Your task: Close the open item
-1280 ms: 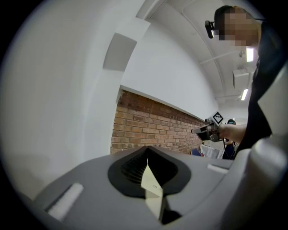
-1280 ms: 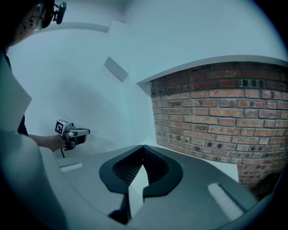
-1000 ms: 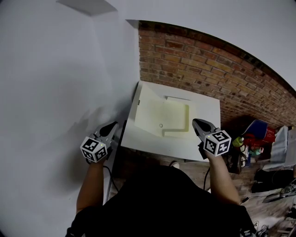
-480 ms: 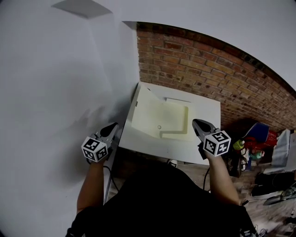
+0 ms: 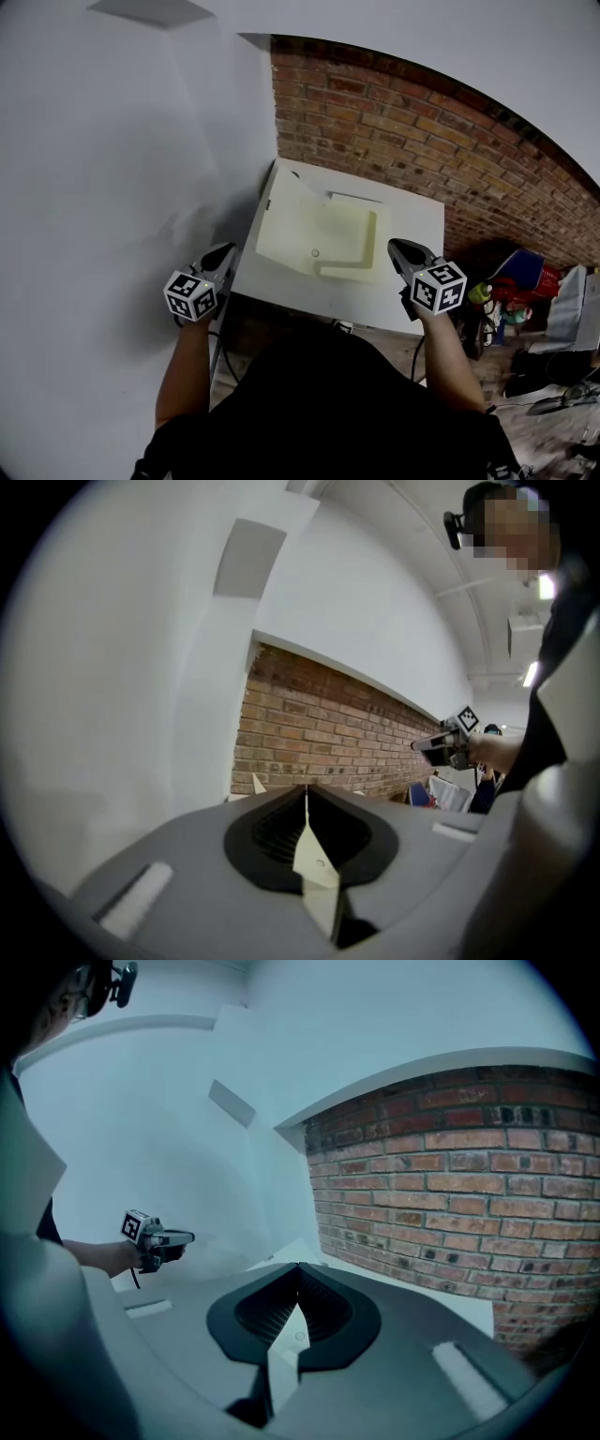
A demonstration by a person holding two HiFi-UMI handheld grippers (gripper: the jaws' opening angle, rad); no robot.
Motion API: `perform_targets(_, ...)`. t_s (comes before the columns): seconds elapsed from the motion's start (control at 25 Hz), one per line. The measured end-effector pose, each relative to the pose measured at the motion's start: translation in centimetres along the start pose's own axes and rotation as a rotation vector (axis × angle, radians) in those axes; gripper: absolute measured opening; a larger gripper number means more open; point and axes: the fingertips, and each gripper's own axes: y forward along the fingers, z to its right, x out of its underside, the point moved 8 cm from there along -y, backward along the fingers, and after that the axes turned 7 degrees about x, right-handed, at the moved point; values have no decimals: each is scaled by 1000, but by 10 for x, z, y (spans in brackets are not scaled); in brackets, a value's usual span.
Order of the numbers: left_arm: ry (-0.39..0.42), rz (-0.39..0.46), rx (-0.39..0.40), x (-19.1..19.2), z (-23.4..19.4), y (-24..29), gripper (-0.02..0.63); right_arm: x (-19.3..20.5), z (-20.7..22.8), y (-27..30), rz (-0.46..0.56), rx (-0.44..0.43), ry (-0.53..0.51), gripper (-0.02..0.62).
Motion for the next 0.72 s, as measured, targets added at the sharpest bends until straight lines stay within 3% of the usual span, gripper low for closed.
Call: perform_targets(0.72,-24,-79,6,30,-9,41,35,18,17,-3,-79,-3,-3,3)
